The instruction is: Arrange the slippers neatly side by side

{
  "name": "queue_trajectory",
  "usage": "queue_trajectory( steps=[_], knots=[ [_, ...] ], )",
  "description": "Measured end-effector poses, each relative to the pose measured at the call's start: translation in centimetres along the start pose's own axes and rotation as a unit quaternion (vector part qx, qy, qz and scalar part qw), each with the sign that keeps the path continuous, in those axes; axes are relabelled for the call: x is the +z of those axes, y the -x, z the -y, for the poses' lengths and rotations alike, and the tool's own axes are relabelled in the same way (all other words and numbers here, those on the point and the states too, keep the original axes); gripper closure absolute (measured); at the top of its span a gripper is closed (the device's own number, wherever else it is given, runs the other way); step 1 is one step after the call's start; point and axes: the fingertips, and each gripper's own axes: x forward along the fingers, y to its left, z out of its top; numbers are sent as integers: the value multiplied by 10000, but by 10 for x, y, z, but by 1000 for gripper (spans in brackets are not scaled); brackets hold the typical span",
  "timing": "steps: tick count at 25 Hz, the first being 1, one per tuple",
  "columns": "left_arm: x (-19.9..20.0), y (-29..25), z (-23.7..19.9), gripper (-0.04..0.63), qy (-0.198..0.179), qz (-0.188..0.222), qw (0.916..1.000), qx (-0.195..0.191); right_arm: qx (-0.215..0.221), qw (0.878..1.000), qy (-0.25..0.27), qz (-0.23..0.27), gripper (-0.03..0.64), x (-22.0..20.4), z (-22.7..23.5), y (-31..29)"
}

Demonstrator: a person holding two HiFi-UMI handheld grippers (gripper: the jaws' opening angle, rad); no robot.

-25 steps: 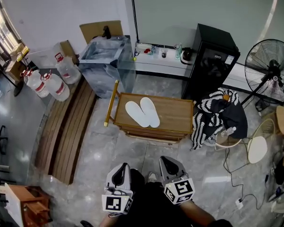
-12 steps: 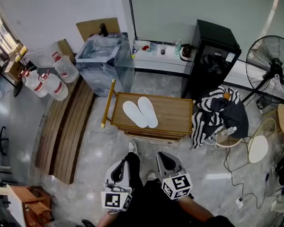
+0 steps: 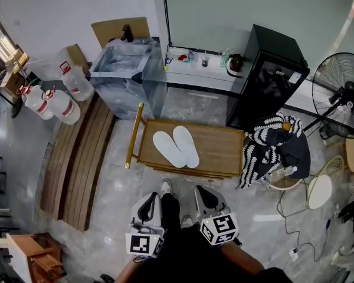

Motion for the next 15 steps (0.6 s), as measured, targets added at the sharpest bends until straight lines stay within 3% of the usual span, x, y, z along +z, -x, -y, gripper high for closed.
queue_trajectory(
  steps=[12, 15],
  knots=[
    [10, -132, -78, 577, 67, -340, 9979, -542, -442, 9982, -87, -400, 604, 31, 39, -126],
    [9, -163, -95, 577, 16, -608, 9950, -794, -542, 9968, -116, -571, 603, 36, 50, -164]
  ],
)
